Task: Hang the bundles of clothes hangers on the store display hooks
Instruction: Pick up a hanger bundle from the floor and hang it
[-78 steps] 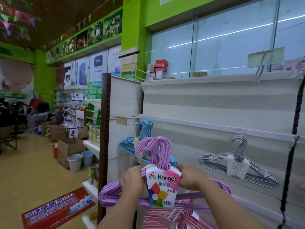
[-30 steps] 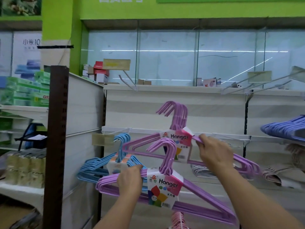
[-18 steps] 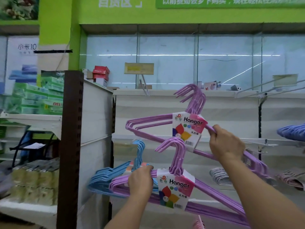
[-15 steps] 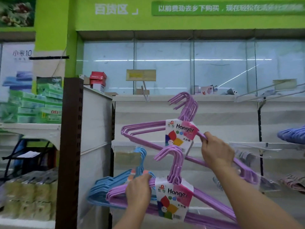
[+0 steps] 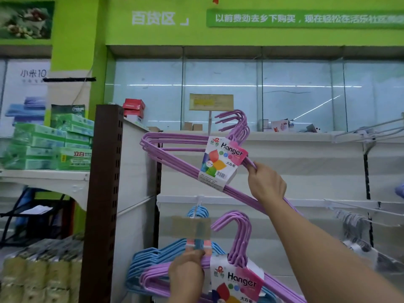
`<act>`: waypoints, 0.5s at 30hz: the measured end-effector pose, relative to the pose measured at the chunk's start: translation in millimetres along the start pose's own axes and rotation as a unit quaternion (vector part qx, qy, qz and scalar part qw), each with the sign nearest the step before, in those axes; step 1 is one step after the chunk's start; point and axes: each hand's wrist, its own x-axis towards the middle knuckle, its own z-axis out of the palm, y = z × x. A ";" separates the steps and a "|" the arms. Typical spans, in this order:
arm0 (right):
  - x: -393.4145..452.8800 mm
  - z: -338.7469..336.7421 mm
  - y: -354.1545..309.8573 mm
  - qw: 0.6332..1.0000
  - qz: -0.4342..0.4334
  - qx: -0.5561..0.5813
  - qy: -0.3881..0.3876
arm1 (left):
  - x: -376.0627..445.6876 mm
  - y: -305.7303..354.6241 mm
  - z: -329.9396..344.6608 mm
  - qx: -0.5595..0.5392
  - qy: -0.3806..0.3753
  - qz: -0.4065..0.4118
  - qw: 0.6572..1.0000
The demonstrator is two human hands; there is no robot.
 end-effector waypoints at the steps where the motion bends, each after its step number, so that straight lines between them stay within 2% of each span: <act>1: 2.3 1.4 -1.3 1.000 -0.001 0.006 -0.003 | 2.7 0.5 -0.5 0.008 -0.008 -0.001 1.000; 8: 2.1 15.7 -12.7 0.997 -0.064 -0.013 -0.047 | 11.3 9.7 -0.1 0.032 -0.020 -0.022 0.999; 15: 12.1 5.0 -17.1 0.989 -0.077 -0.020 -0.127 | 17.3 20.4 1.9 0.051 -0.053 -0.030 0.997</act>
